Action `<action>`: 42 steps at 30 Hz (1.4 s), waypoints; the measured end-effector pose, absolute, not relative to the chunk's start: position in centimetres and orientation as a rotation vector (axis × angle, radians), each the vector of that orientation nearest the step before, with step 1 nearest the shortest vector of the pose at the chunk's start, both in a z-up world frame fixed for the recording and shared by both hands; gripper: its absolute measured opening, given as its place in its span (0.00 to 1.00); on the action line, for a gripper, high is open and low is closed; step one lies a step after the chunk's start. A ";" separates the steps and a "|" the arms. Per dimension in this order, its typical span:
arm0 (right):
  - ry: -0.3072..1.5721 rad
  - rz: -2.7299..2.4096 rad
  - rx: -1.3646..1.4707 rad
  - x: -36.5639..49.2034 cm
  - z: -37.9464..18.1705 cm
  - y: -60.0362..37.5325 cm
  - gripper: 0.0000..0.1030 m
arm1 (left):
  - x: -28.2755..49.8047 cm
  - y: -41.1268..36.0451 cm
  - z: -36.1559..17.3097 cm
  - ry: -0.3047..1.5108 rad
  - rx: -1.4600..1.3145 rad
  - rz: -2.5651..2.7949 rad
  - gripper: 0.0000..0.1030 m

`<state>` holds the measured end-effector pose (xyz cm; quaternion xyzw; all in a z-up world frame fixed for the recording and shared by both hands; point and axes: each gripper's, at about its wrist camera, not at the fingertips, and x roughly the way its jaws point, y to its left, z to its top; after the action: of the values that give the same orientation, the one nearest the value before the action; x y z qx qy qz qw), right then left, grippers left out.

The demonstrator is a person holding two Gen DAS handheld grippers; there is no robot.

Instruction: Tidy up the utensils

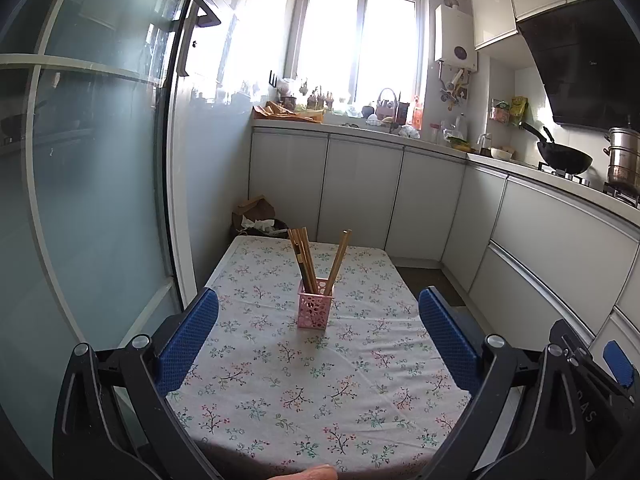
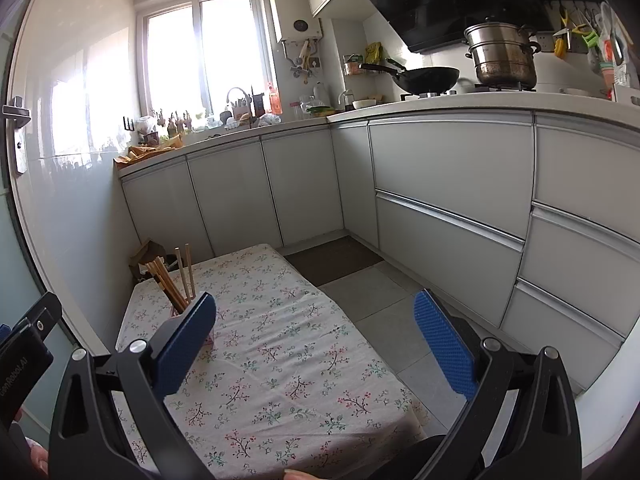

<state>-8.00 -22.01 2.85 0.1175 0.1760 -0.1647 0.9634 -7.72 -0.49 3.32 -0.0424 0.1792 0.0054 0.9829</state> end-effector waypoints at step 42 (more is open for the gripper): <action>0.376 -0.311 0.247 -7.9 2.5 -21.9 0.94 | -7.9 -0.7 3.4 0.361 -0.093 0.010 0.93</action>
<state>-7.92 -21.87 2.46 0.1220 0.1855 -0.1537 0.9629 -7.89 -0.70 3.43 -0.0464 0.1794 0.0051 0.9827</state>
